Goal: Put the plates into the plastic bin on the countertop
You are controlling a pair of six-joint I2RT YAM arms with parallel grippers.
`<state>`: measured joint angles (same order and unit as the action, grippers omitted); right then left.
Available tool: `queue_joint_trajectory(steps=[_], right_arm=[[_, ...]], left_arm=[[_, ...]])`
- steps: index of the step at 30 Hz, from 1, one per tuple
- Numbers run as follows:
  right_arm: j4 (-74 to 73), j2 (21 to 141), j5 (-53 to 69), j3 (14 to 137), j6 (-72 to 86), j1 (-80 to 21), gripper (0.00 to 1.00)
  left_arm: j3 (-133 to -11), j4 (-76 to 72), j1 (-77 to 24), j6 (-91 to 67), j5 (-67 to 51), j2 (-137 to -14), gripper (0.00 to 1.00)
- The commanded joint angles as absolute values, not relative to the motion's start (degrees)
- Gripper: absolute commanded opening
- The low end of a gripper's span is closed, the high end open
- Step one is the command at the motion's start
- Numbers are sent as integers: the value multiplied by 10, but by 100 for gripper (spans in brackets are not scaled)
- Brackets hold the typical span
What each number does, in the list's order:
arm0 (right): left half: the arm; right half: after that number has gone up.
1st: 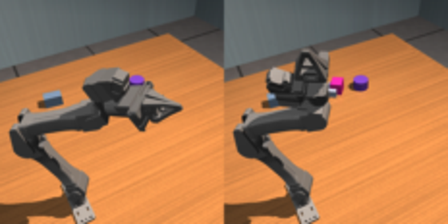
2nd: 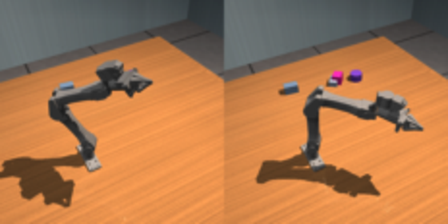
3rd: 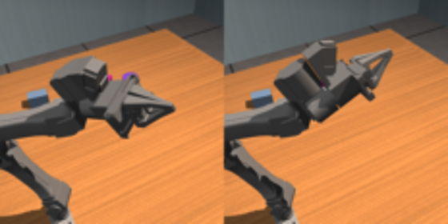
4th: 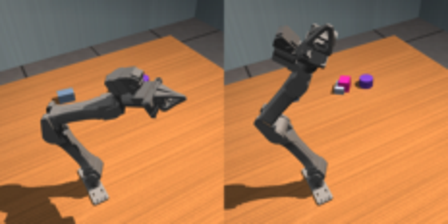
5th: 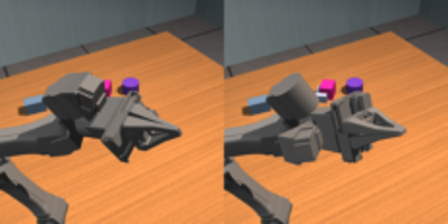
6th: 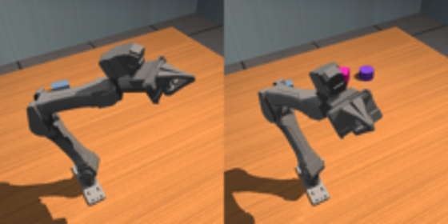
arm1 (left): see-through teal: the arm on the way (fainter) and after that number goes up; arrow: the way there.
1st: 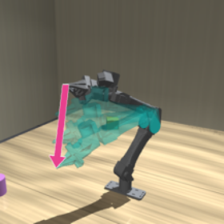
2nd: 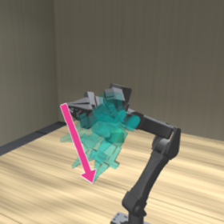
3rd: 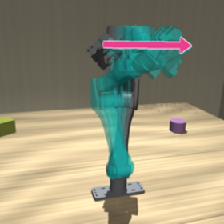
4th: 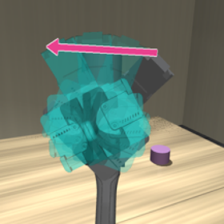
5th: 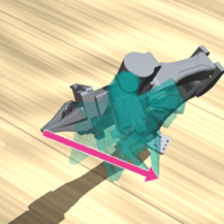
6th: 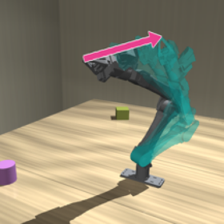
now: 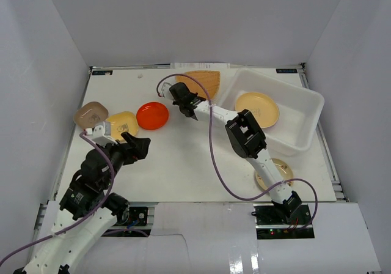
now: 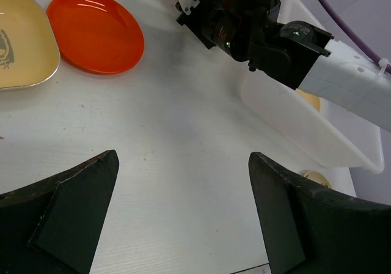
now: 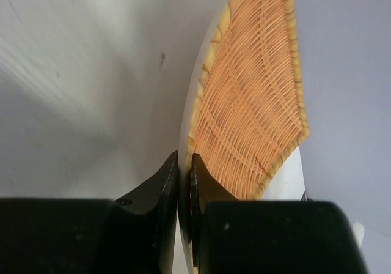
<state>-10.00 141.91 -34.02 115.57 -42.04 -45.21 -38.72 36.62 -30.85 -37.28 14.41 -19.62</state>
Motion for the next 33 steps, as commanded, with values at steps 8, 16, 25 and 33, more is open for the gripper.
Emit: queue_joint_trajectory(steps=[8, 16, 25, 33], right_arm=[[163, 1249, -321, 1183, -356, -461, 8], [155, 933, -455, 824, -377, -457, 8], [53, 780, -436, 599, -232, -397, 8], [54, 832, -378, 562, -193, -359, 8]], left_arm=[[-383, 349, -292, -364, 131, -184, 98], [-379, 336, -286, -357, 97, -198, 98], [-374, 319, -279, -341, 55, -216, 98], [-358, 318, -279, -382, -33, -240, 98]])
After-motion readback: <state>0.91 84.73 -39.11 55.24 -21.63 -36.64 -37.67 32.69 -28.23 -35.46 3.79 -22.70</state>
